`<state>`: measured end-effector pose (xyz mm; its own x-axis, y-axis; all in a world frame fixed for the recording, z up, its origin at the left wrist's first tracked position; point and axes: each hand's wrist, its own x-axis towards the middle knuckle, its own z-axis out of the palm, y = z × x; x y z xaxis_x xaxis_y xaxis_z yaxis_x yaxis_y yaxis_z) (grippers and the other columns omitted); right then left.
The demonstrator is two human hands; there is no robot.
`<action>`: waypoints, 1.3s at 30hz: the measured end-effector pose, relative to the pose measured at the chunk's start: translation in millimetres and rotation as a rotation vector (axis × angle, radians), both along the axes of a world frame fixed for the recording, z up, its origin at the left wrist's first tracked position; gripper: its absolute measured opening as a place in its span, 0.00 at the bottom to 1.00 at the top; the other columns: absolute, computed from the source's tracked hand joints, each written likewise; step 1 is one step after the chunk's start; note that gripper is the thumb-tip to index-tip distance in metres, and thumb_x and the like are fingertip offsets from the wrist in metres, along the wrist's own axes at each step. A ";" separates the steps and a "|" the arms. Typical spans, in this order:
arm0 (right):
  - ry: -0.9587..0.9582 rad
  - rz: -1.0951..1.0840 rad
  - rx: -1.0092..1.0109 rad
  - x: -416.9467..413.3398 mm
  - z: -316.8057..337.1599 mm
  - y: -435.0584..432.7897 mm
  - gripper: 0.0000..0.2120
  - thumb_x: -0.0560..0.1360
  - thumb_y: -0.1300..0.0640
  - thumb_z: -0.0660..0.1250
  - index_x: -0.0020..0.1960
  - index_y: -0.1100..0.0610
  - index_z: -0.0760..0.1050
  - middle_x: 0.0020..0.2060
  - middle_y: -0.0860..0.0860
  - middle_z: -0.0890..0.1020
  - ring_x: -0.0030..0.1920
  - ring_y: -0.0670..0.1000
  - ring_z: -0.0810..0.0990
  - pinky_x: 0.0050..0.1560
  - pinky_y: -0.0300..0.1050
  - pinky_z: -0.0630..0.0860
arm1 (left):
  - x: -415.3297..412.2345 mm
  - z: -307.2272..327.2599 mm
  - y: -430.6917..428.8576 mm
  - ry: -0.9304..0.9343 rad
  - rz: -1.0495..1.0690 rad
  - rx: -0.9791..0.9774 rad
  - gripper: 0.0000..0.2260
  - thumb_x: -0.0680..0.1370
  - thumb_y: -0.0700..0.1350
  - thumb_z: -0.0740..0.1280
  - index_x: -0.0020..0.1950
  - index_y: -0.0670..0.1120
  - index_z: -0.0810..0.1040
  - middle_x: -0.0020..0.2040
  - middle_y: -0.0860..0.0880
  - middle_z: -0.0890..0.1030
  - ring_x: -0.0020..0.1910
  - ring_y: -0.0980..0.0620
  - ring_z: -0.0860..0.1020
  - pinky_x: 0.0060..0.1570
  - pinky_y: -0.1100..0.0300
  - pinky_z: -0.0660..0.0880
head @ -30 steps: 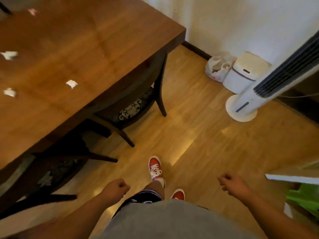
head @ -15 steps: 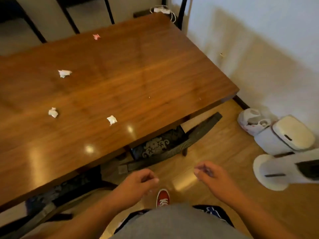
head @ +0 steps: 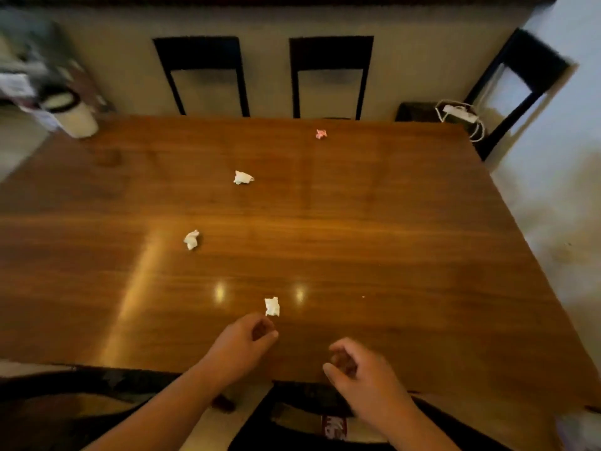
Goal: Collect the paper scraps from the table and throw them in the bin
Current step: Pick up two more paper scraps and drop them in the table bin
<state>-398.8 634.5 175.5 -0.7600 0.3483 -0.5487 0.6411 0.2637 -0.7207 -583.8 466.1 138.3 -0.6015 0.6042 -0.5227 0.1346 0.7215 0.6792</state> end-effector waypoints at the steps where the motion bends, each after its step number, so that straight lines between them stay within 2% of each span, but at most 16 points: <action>1: -0.005 0.068 0.057 -18.0 -7.4 4.2 0.11 0.75 0.43 0.66 0.56 0.39 0.72 0.48 0.39 0.78 0.47 0.40 0.77 0.47 0.37 0.76 | -12.7 -6.4 1.0 0.050 0.055 -0.022 0.05 0.75 0.57 0.67 0.49 0.63 0.74 0.49 0.57 0.80 0.47 0.61 0.78 0.44 0.66 0.75; 5: 0.014 0.289 0.183 -84.9 -38.3 12.6 0.20 0.73 0.42 0.66 0.64 0.39 0.69 0.52 0.36 0.74 0.50 0.39 0.75 0.49 0.37 0.75 | -60.5 -30.0 -0.3 0.205 0.235 -0.137 0.16 0.74 0.59 0.67 0.61 0.58 0.72 0.55 0.56 0.75 0.49 0.59 0.76 0.43 0.63 0.74; 8: 0.024 0.445 0.306 -127.4 -61.8 12.7 0.25 0.74 0.41 0.65 0.69 0.41 0.64 0.65 0.43 0.71 0.62 0.48 0.73 0.57 0.46 0.74 | -91.9 -44.3 -2.5 0.291 0.284 -0.233 0.20 0.74 0.60 0.67 0.64 0.58 0.70 0.60 0.54 0.73 0.49 0.58 0.75 0.41 0.64 0.71; 10: 0.031 0.526 0.362 -149.2 -73.8 11.3 0.27 0.75 0.42 0.64 0.71 0.42 0.61 0.68 0.45 0.67 0.65 0.51 0.71 0.59 0.47 0.74 | -109.7 -49.3 -4.3 0.318 0.315 -0.260 0.22 0.73 0.60 0.67 0.65 0.58 0.69 0.60 0.53 0.72 0.50 0.56 0.75 0.40 0.64 0.72; 12: 0.040 0.574 0.417 -165.8 -84.9 9.5 0.28 0.75 0.44 0.65 0.72 0.42 0.59 0.69 0.46 0.64 0.65 0.51 0.69 0.59 0.46 0.74 | -128.3 -52.8 -5.1 0.365 0.343 -0.275 0.23 0.73 0.59 0.68 0.66 0.57 0.68 0.60 0.50 0.72 0.54 0.50 0.77 0.47 0.56 0.77; 14: 0.064 0.592 0.482 -179.1 -95.5 8.8 0.30 0.75 0.44 0.65 0.73 0.43 0.57 0.70 0.47 0.63 0.67 0.52 0.67 0.60 0.46 0.73 | -150.9 -54.2 -3.1 0.406 0.378 -0.290 0.25 0.72 0.57 0.69 0.67 0.54 0.68 0.62 0.47 0.72 0.58 0.43 0.77 0.55 0.49 0.77; 17: 0.104 0.581 0.502 -192.3 -109.6 9.1 0.29 0.75 0.46 0.65 0.72 0.43 0.58 0.69 0.47 0.64 0.67 0.51 0.66 0.62 0.45 0.72 | -188.4 -55.3 3.4 0.405 0.459 -0.286 0.28 0.71 0.54 0.71 0.67 0.50 0.68 0.63 0.44 0.71 0.60 0.39 0.75 0.59 0.46 0.74; 21: 0.151 0.566 0.464 -193.0 -119.9 10.2 0.23 0.76 0.48 0.65 0.69 0.42 0.63 0.64 0.43 0.65 0.63 0.45 0.68 0.56 0.38 0.74 | -228.1 -59.1 11.5 0.418 0.510 -0.291 0.31 0.69 0.54 0.73 0.68 0.49 0.66 0.63 0.43 0.71 0.60 0.39 0.74 0.60 0.46 0.73; 24: 0.171 0.587 0.426 -189.4 -125.0 10.6 0.18 0.77 0.51 0.64 0.66 0.44 0.69 0.61 0.42 0.67 0.60 0.42 0.69 0.55 0.36 0.74 | -246.9 -67.3 15.5 0.462 0.496 -0.283 0.29 0.69 0.54 0.72 0.67 0.49 0.65 0.62 0.42 0.71 0.59 0.39 0.75 0.57 0.46 0.74; 28: 0.167 0.636 0.408 -189.1 -127.4 6.6 0.08 0.80 0.53 0.59 0.57 0.48 0.74 0.54 0.44 0.70 0.55 0.44 0.72 0.54 0.38 0.73 | -262.7 -85.0 18.7 0.520 0.435 -0.308 0.24 0.72 0.53 0.70 0.65 0.52 0.66 0.61 0.43 0.71 0.56 0.37 0.77 0.50 0.48 0.74; 30: 0.154 0.620 0.407 -191.4 -128.3 5.3 0.07 0.80 0.54 0.58 0.54 0.48 0.74 0.52 0.45 0.71 0.52 0.44 0.72 0.52 0.39 0.73 | -268.6 -93.0 20.8 0.555 0.393 -0.317 0.23 0.74 0.52 0.68 0.66 0.53 0.66 0.63 0.43 0.71 0.58 0.38 0.76 0.52 0.47 0.75; 33: 0.150 0.565 0.379 -194.9 -128.8 5.9 0.08 0.80 0.53 0.58 0.56 0.47 0.74 0.52 0.44 0.71 0.50 0.42 0.72 0.51 0.35 0.71 | -275.1 -101.0 23.8 0.595 0.362 -0.306 0.20 0.76 0.51 0.66 0.66 0.53 0.69 0.63 0.44 0.72 0.59 0.41 0.75 0.52 0.49 0.75; 36: 0.137 0.518 0.333 -198.6 -128.5 8.3 0.08 0.79 0.51 0.60 0.57 0.45 0.75 0.53 0.41 0.72 0.48 0.39 0.72 0.48 0.26 0.67 | -278.4 -106.8 23.0 0.606 0.372 -0.249 0.11 0.77 0.49 0.64 0.59 0.51 0.74 0.56 0.46 0.73 0.50 0.43 0.77 0.41 0.53 0.73; 39: 0.094 0.494 0.292 -200.7 -127.0 9.5 0.07 0.78 0.51 0.62 0.55 0.45 0.75 0.51 0.40 0.71 0.47 0.39 0.73 0.44 0.25 0.66 | -276.8 -112.5 18.1 0.583 0.406 -0.186 0.07 0.77 0.47 0.64 0.53 0.49 0.76 0.49 0.50 0.73 0.40 0.50 0.73 0.36 0.60 0.67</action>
<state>-599.4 644.1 48.4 -0.9116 0.0673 -0.4055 0.3286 0.7118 -0.6208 -860.6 484.2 25.8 -0.9706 0.2074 -0.1220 0.1344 0.8877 0.4404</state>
